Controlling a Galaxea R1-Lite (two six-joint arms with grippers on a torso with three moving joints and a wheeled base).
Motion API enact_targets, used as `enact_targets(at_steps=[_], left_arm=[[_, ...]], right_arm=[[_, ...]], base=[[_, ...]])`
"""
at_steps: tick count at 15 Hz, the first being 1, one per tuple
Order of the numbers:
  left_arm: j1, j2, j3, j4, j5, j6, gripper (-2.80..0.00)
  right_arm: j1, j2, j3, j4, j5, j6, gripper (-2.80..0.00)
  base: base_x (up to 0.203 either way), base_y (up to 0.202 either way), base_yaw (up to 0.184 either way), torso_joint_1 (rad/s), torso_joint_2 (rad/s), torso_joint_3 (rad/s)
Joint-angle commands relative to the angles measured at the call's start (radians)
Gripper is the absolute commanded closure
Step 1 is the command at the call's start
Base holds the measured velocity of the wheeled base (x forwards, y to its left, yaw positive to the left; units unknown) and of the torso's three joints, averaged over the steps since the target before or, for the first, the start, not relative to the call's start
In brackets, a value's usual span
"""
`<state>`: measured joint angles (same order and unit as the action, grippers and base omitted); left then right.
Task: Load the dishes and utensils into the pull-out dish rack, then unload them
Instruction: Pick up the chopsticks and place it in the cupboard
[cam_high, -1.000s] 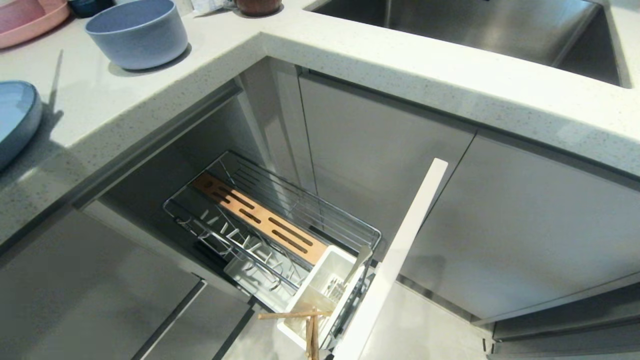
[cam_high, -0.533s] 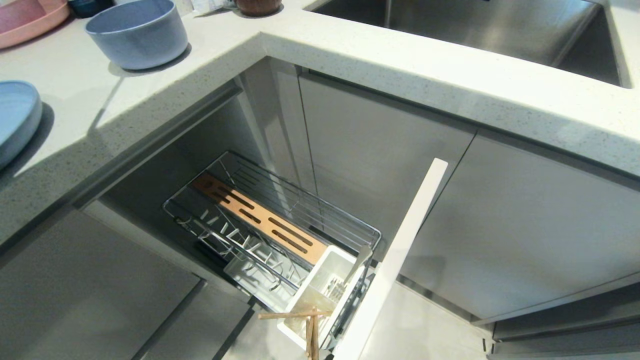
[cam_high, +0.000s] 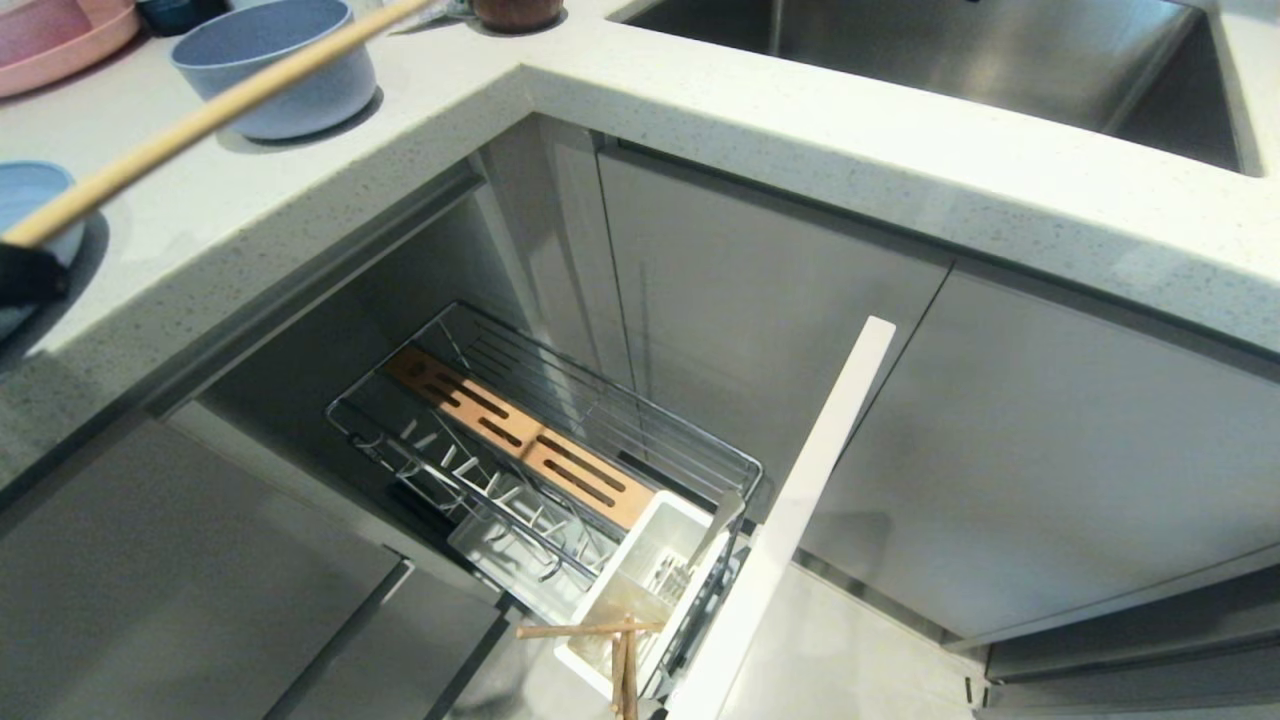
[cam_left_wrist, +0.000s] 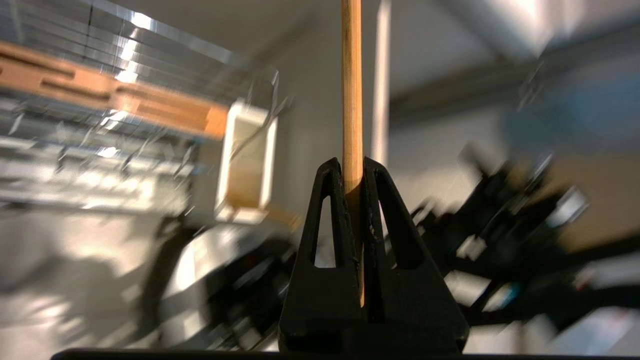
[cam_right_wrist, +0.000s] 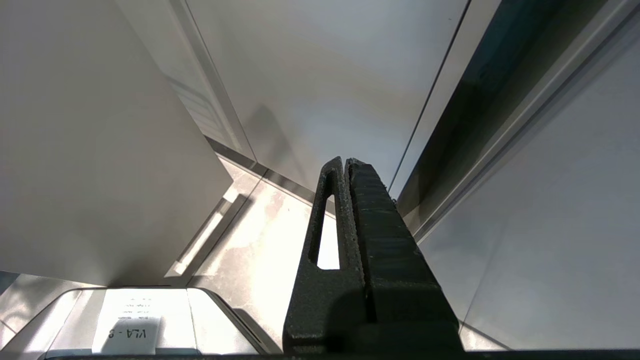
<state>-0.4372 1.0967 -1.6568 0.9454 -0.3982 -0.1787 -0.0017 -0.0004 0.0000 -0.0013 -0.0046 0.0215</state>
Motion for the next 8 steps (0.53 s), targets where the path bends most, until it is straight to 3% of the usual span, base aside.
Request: enact_targets(at_steps=[1, 2, 3, 8], left_arm=[[-0.003, 0.019, 0.052, 0.129, -0.006, 0.264, 0.0], [-0.003, 0.032, 0.077, 0.183, -0.005, 0.35, 0.0], [-0.003, 0.056, 0.099, 0.214, 0.0, 0.392, 0.0], [-0.039, 0.16, 0.155, 0.224, 0.088, 0.409, 0.0]], right_arm=[[0.0, -0.003, 0.002, 0.0, 0.0, 0.0, 0.0], [0.0, -0.004, 0.002, 0.0, 0.0, 0.0, 0.0], [0.0, -0.004, 0.002, 0.0, 0.0, 0.002, 0.0], [0.0, -0.003, 0.002, 0.0, 0.0, 0.0, 0.0]], base=[[0.0, 0.0, 0.0, 0.0, 0.0, 0.0], [0.0, 0.0, 0.0, 0.0, 0.0, 0.0], [0.0, 0.0, 0.0, 0.0, 0.0, 0.0], [0.0, 0.0, 0.0, 0.0, 0.0, 0.0]])
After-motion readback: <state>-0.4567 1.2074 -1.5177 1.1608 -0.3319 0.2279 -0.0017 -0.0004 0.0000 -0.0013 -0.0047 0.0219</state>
